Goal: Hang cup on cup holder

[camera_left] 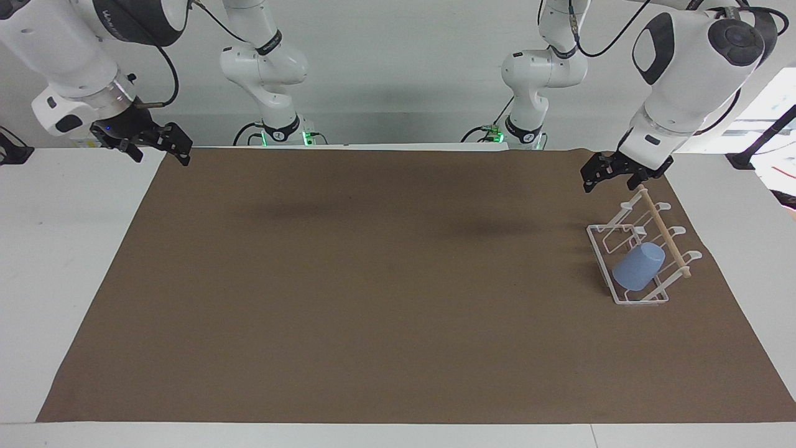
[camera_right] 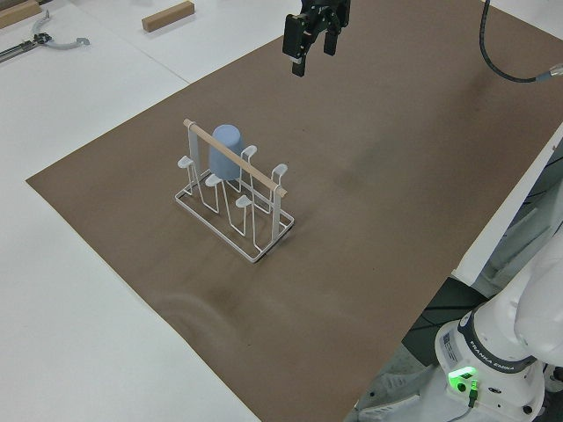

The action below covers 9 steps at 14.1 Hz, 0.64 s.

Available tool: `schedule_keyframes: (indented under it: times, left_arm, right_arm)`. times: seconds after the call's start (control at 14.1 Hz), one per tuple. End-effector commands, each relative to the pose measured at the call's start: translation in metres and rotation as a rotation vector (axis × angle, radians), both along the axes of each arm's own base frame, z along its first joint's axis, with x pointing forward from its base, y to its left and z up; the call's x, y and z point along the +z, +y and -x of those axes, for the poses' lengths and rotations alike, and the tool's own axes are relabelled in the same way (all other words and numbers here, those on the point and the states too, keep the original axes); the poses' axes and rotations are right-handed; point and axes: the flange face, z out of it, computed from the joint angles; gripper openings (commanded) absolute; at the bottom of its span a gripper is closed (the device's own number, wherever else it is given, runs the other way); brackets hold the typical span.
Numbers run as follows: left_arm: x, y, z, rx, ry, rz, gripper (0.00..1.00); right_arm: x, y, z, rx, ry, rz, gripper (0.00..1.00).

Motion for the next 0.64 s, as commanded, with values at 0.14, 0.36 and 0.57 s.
schedule_keyframes:
  times: [0.14, 0.36, 0.57]
  left_arm:
    - [0.014, 0.037, -0.007, -0.007, -0.031, 0.021, 1.0]
    - [0.023, 0.038, -0.014, -0.004, -0.025, 0.023, 1.0]
    - [0.023, 0.04, -0.013, -0.006, -0.023, 0.024, 1.0]
  right_arm:
    - [0.0, -0.001, 0.007, 0.019, 0.006, 0.007, 0.99]
    - [0.0, -0.001, 0.007, 0.019, 0.006, 0.007, 0.99]
    - [0.0, -0.001, 0.007, 0.019, 0.006, 0.007, 0.99]
